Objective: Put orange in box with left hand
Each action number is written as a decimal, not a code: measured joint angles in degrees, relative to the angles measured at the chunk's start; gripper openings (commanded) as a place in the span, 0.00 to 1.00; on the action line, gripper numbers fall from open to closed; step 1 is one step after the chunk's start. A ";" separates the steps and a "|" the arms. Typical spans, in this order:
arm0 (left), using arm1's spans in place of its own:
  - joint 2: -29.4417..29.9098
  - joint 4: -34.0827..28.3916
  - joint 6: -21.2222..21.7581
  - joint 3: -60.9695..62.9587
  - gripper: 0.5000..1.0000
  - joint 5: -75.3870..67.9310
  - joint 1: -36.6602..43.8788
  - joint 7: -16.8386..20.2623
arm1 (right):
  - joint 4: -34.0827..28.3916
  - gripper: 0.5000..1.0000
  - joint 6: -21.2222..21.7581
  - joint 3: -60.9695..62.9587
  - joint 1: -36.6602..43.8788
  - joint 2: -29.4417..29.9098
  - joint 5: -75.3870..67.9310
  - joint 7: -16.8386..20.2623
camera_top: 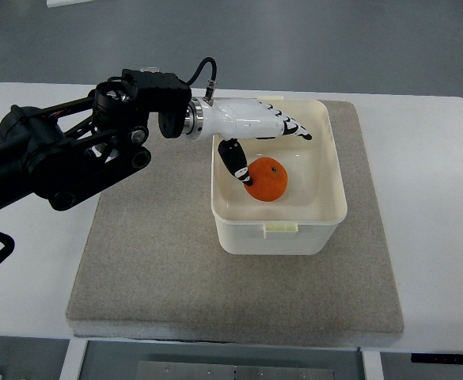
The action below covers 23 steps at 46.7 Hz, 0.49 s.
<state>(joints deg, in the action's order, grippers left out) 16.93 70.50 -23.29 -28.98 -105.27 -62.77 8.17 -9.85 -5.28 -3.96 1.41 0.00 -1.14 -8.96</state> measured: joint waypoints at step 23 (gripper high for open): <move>2.82 -1.05 0.61 -7.40 1.00 27.01 1.69 -0.01 | 0.00 0.86 0.00 0.00 0.00 0.00 0.00 0.00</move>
<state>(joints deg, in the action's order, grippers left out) 19.75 69.45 -22.68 -36.38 -78.26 -61.08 8.16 -9.84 -5.28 -3.95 1.41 0.00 -1.14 -8.97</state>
